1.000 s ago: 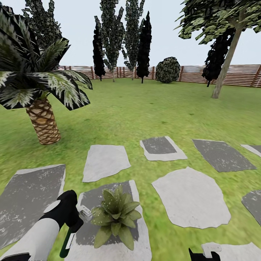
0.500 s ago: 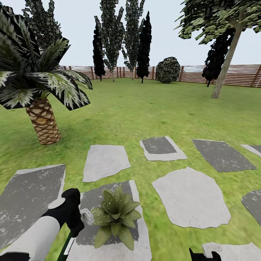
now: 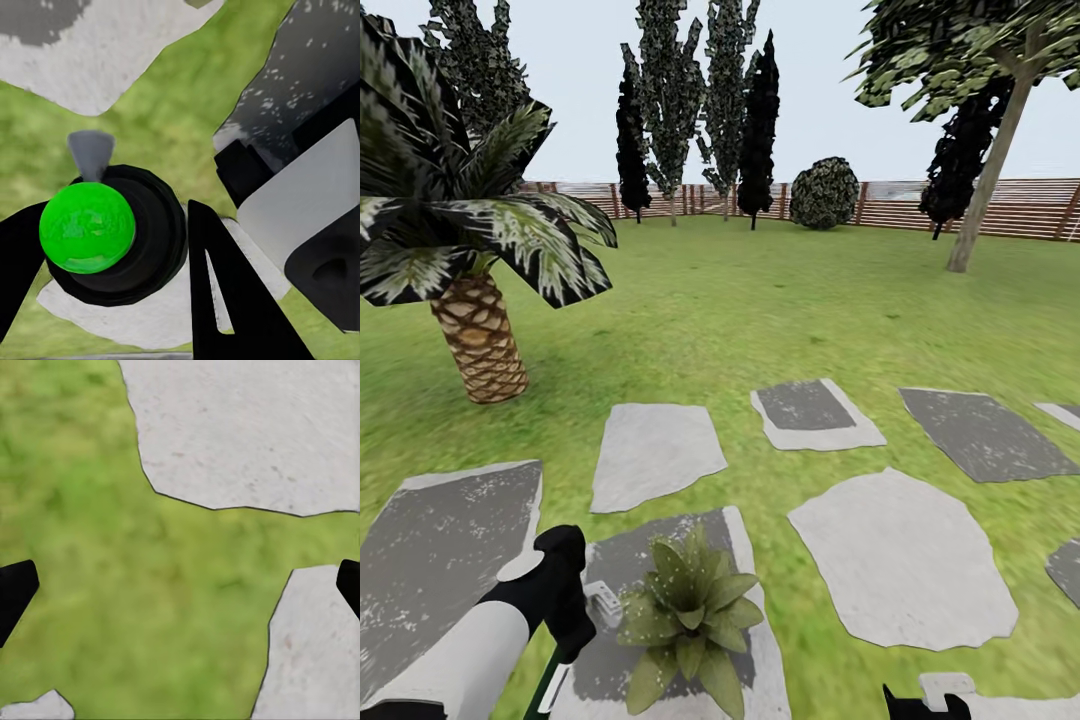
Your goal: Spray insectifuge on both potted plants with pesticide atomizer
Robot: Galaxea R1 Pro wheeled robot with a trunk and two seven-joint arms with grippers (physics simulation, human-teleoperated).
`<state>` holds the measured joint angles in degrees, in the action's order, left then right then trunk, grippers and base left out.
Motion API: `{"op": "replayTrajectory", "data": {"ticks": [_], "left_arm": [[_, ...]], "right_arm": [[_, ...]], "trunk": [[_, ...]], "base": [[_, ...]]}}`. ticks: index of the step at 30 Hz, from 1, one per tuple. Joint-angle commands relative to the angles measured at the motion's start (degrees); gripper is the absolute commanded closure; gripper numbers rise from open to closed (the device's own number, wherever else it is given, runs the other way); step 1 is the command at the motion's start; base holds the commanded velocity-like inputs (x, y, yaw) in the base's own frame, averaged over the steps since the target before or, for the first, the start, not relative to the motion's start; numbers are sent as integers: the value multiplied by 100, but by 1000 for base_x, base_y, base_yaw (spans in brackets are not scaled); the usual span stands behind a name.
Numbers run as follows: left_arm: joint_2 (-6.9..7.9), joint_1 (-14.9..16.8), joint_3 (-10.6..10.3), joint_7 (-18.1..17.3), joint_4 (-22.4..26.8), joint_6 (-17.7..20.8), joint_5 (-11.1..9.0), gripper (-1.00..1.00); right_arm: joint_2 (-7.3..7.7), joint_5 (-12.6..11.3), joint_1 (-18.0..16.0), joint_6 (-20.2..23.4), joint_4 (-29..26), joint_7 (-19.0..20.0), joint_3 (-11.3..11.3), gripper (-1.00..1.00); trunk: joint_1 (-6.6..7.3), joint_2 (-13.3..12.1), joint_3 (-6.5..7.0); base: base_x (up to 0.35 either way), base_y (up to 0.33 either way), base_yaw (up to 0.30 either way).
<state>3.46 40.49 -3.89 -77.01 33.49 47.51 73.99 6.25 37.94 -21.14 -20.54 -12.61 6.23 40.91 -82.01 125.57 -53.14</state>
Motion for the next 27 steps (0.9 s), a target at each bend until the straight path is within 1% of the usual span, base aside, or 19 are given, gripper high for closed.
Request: {"op": "replayTrajectory", "data": {"ticks": [1,5,7,9,15,17,21,24,27], "left_arm": [[5,-1,-35,-40,5,57,25,100],[80,-36,-7,-1,-11,32,14,100],[178,-161,6,2,-14,10,5,100],[200,-235,14,8,-11,6,7,100],[184,-259,16,11,37,7,-23,100],[186,-225,19,11,75,16,-35,100],[142,-173,20,11,86,28,-49,100],[139,-172,30,18,78,30,-51,100],[138,-180,56,34,78,31,-52,100]], "right_arm": [[-1,12,-4,-20,-1,46,49,-100],[-1,12,-4,-20,2,45,49,-100],[-1,12,-4,-20,4,45,49,-100],[-1,12,-4,-20,4,45,49,-100],[-1,12,-4,-20,4,45,49,-100],[-1,12,-4,-20,4,45,49,-100],[-1,12,-4,-20,4,45,49,-100],[-1,12,-4,-20,4,45,49,-100],[-1,12,-4,-20,4,45,49,-100]], "trunk": [[-1,2,-5],[-1,2,-5],[-1,2,-5],[-1,2,-5],[-1,2,-5],[-1,2,-5],[-1,2,-5],[-1,2,-5],[-1,2,-5]], "base": [[73,48,0],[14,9,0],[1,1,0],[0,0,0],[0,0,0],[0,0,0],[13,0,0],[210,70,0],[75,23,0]]}}
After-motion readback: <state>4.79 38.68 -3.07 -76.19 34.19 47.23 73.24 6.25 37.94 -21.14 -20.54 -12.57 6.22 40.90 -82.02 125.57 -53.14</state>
